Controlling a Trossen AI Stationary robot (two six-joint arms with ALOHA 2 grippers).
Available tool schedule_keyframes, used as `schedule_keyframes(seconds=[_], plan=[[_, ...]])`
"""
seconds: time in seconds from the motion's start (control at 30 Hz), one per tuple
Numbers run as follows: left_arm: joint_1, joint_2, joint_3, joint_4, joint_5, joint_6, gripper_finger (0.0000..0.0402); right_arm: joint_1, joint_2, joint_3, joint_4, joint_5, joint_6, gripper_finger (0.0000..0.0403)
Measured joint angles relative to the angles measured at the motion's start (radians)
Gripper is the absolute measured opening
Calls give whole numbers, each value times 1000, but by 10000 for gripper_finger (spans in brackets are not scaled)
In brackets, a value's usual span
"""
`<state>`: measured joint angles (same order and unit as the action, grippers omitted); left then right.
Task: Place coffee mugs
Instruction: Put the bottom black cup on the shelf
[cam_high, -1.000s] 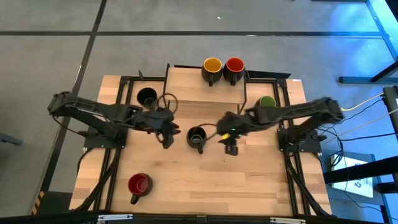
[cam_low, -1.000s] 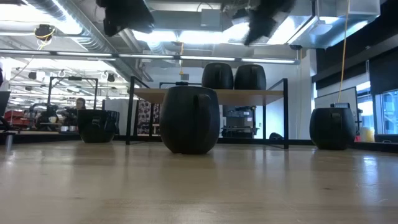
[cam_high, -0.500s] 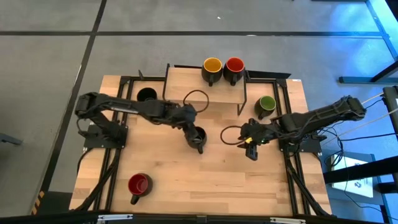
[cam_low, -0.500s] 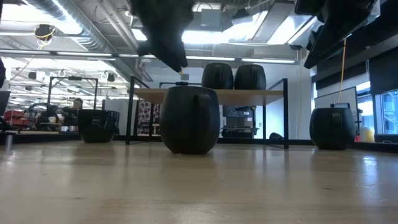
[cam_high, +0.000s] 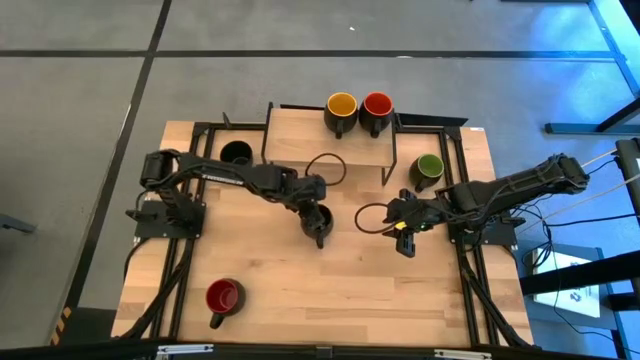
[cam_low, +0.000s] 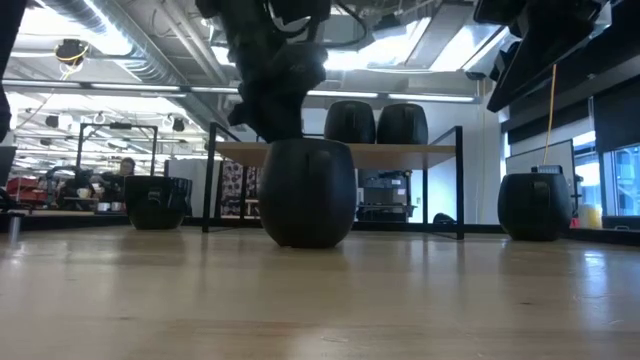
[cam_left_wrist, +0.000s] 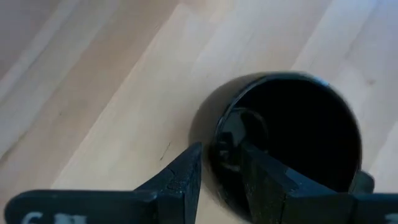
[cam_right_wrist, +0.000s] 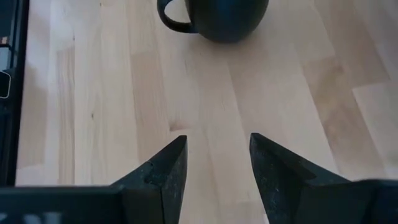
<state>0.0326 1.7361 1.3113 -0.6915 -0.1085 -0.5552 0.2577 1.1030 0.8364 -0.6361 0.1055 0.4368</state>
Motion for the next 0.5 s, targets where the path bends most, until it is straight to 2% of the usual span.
schedule_keyframes(seconds=[0.5], plan=[[2, 60, -1, 16, 21, 56, 95, -3, 1, 0, 3, 32, -32, 161]])
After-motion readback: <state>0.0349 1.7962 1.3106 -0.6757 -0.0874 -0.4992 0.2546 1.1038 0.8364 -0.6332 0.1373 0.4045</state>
